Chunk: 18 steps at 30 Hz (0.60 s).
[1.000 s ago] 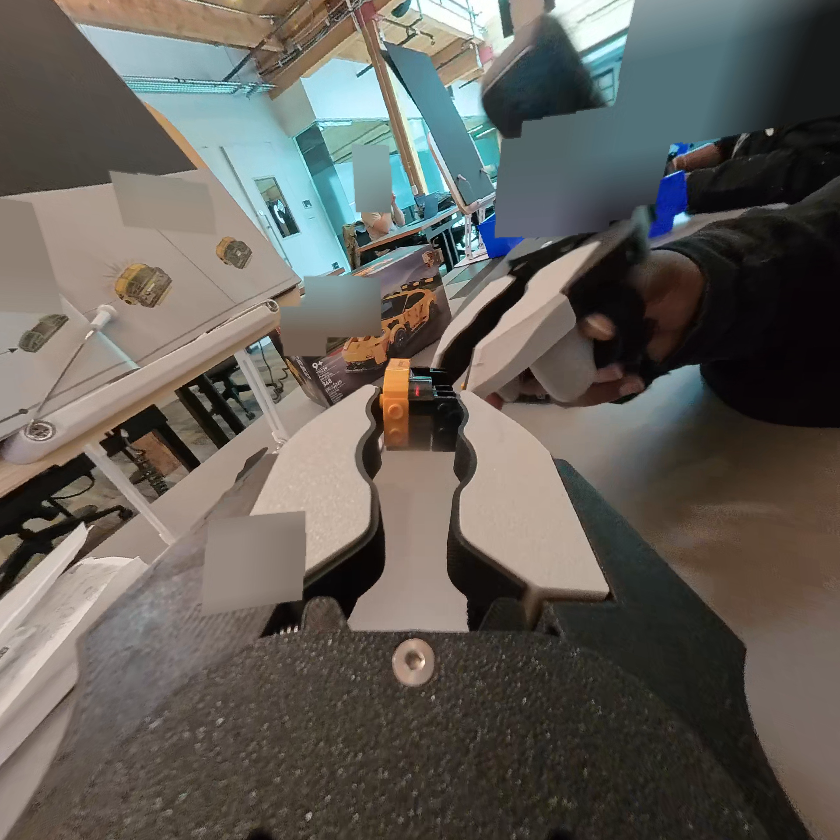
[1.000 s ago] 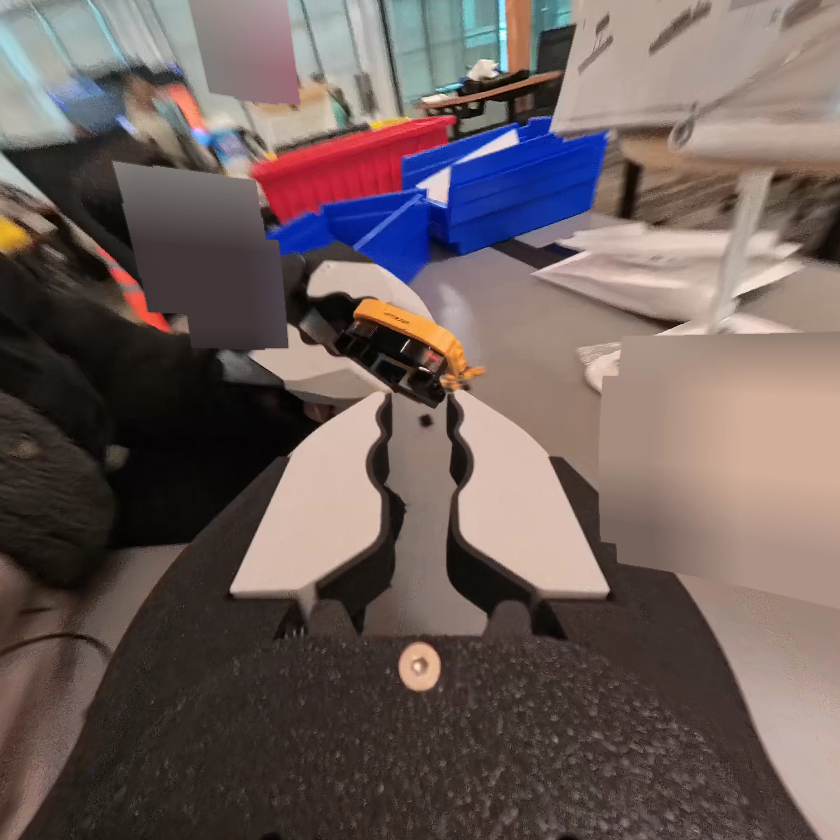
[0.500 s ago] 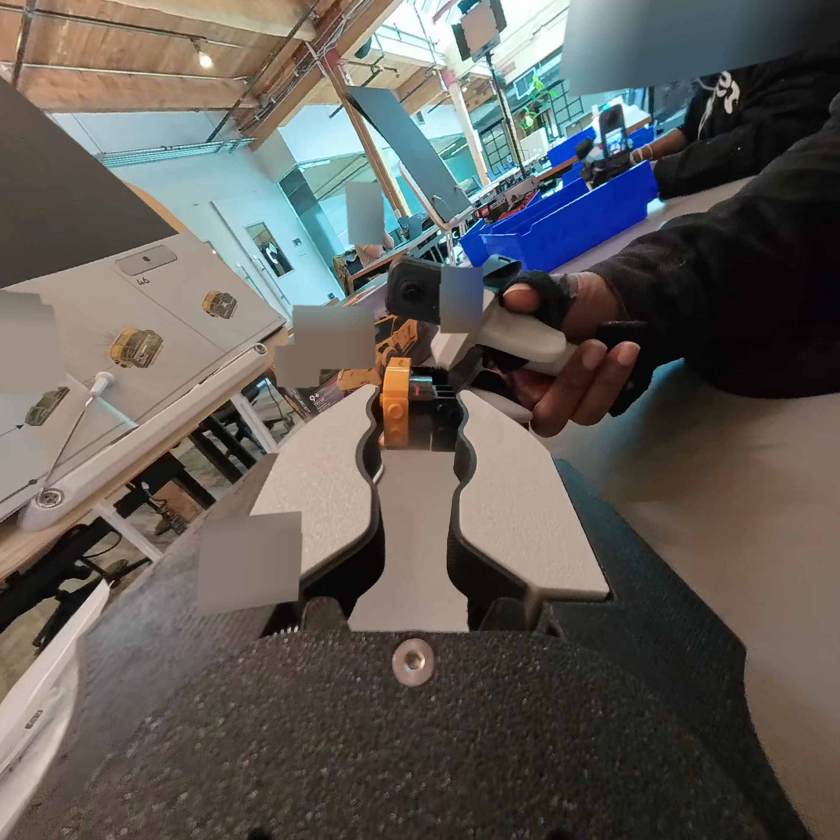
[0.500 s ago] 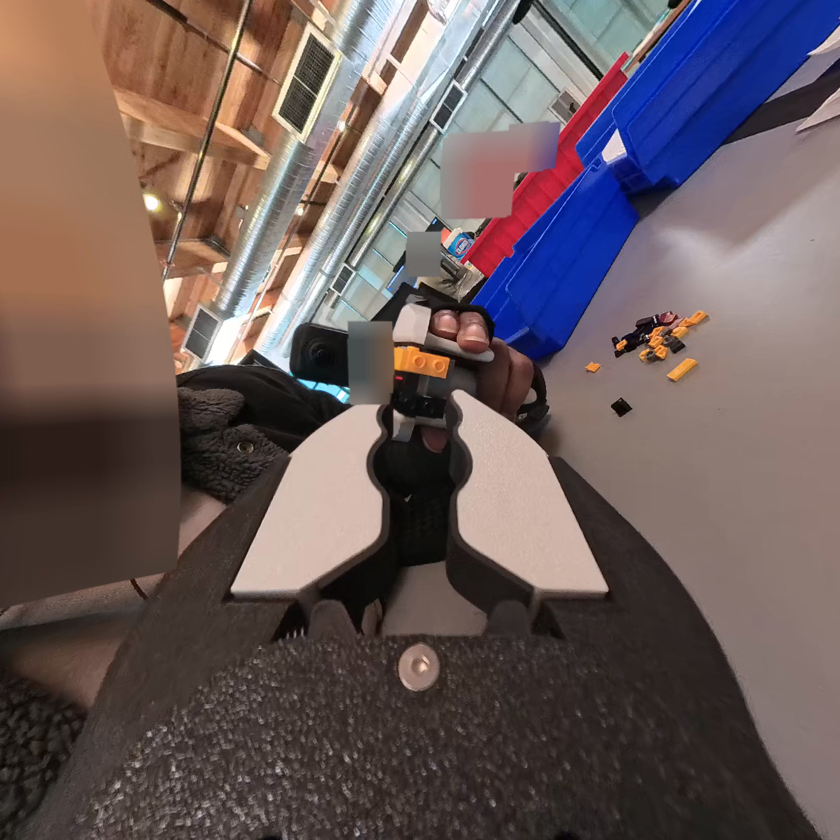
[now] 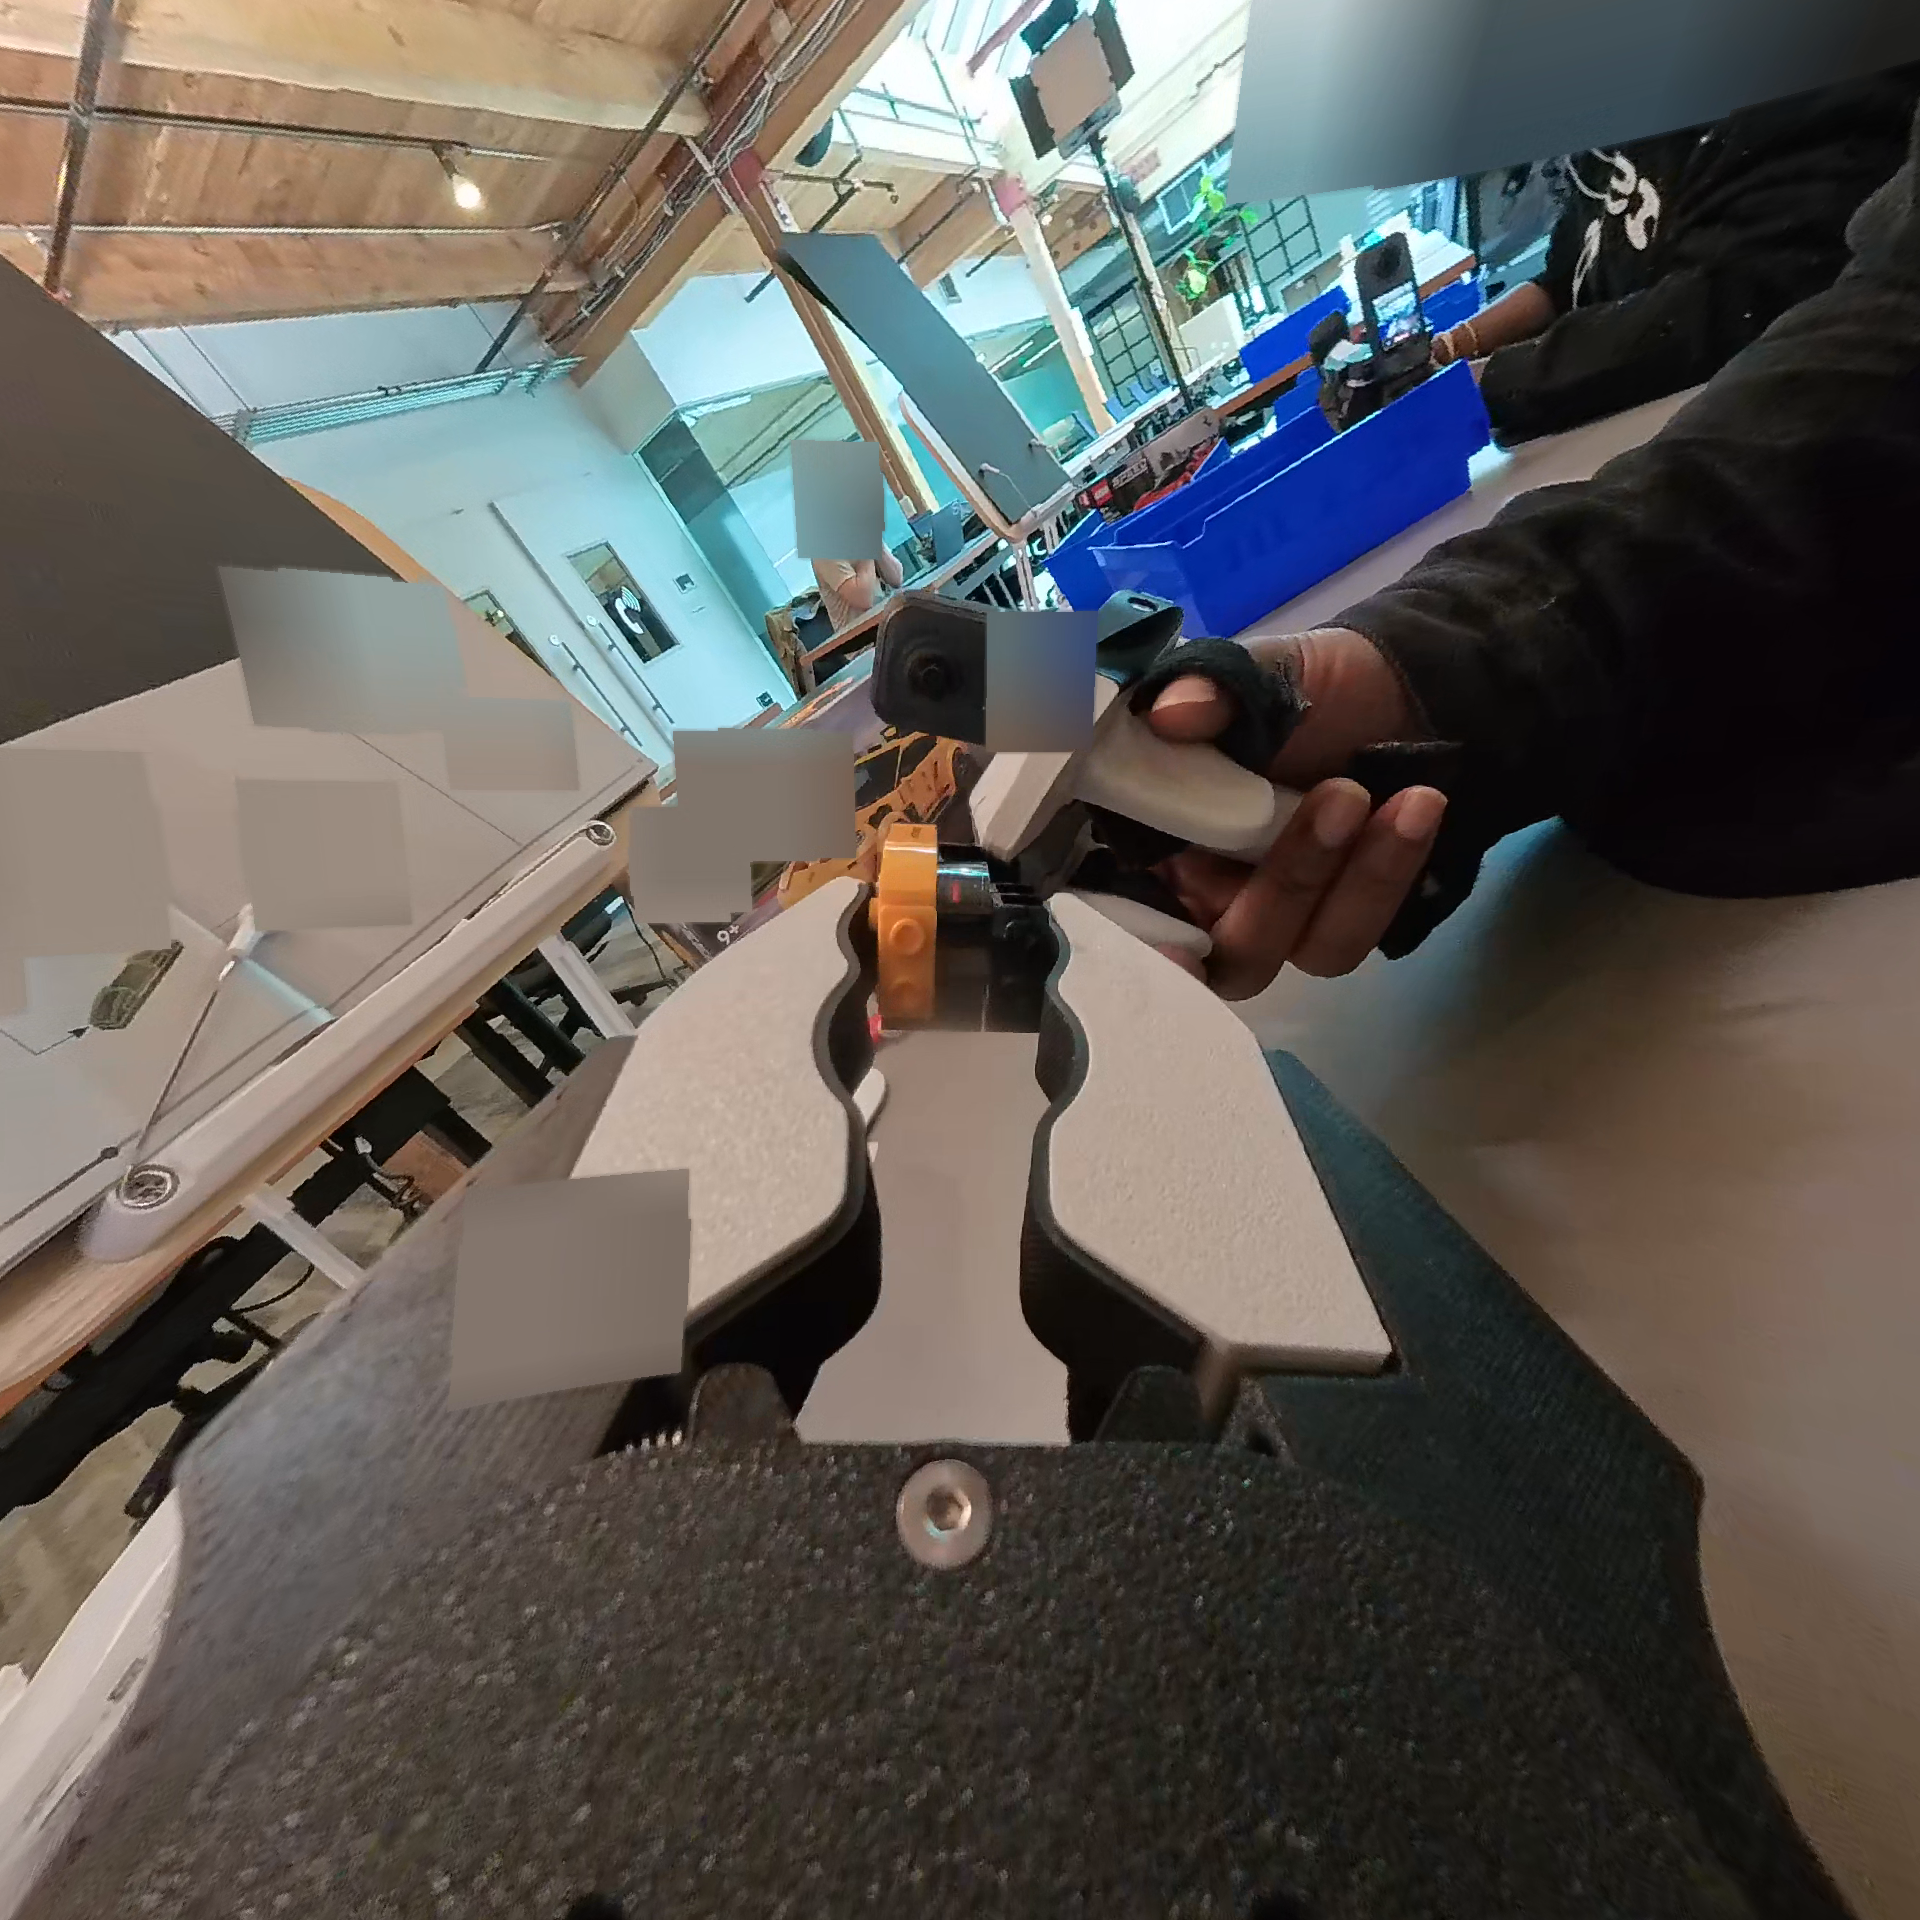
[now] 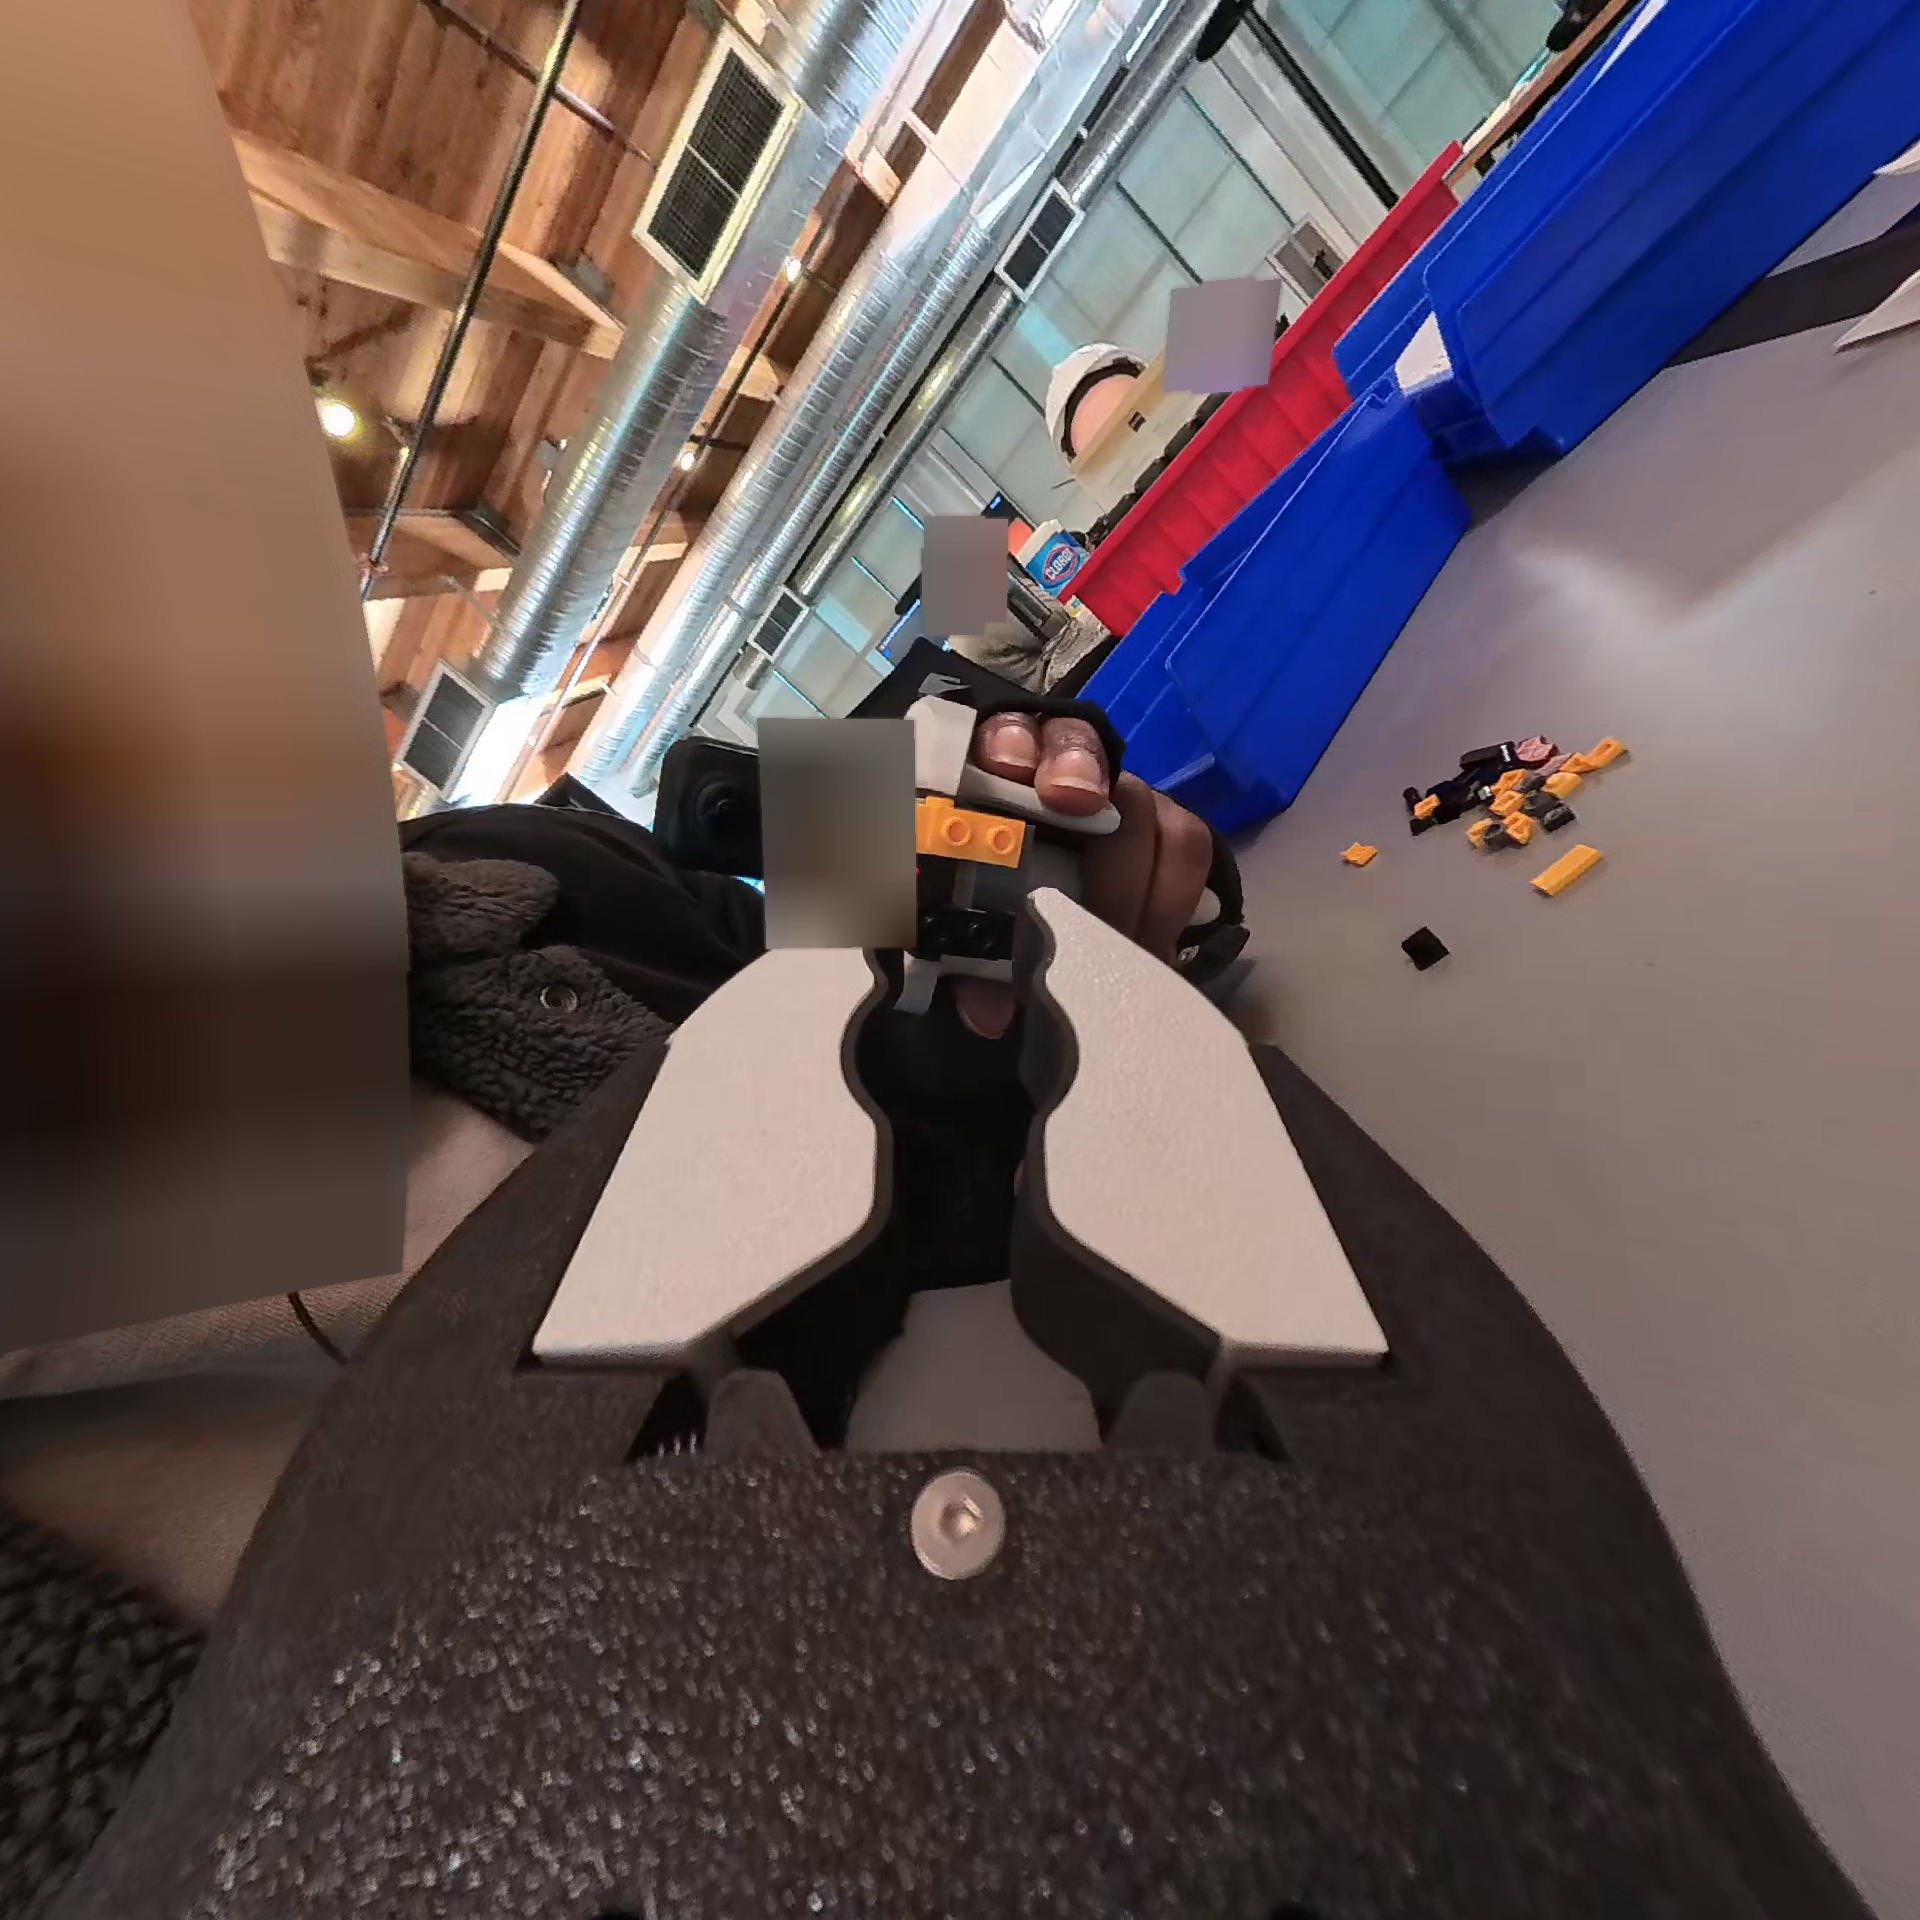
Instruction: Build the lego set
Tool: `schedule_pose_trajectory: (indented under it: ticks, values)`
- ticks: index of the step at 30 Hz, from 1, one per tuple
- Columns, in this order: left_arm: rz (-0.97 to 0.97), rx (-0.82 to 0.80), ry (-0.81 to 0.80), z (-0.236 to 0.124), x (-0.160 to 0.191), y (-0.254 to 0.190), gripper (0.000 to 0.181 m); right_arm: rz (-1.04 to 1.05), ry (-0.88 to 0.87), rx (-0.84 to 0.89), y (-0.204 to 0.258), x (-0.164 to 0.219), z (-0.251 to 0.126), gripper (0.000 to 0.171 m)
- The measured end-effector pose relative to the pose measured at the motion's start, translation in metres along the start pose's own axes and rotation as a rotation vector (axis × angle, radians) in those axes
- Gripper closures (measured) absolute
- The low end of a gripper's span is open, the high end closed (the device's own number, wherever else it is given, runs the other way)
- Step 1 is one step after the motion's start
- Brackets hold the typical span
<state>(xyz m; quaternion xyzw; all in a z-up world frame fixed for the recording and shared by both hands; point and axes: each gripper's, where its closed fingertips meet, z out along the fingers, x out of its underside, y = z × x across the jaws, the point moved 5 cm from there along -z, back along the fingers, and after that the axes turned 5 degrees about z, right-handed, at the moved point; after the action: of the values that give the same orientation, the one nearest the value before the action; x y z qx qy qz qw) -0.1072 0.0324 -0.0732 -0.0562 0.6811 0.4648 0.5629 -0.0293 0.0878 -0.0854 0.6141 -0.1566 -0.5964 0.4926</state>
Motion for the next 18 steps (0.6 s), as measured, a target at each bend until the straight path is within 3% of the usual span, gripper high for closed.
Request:
schedule_pose_trajectory:
  ticks: [8, 10, 12, 18]
  values:
    - [-0.089, 0.01, -0.014, 0.001, 0.001, 0.003, 0.153, -0.005, -0.002, 0.002, 0.001, -0.002, 0.0, 0.151]
    - [-0.161, 0.001, 0.009, 0.002, 0.006, 0.008, 0.153, -0.043, 0.004, 0.027, 0.0, -0.004, -0.001, 0.144]
    - [-0.282, -0.02, 0.04, 0.001, 0.014, 0.017, 0.153, -0.181, 0.012, 0.125, -0.003, -0.005, -0.003, 0.131]
    - [-0.931, 0.046, 0.165, 0.003, 0.048, 0.031, 0.153, -0.876, 0.089, 0.575, -0.014, -0.005, -0.009, 0.142]
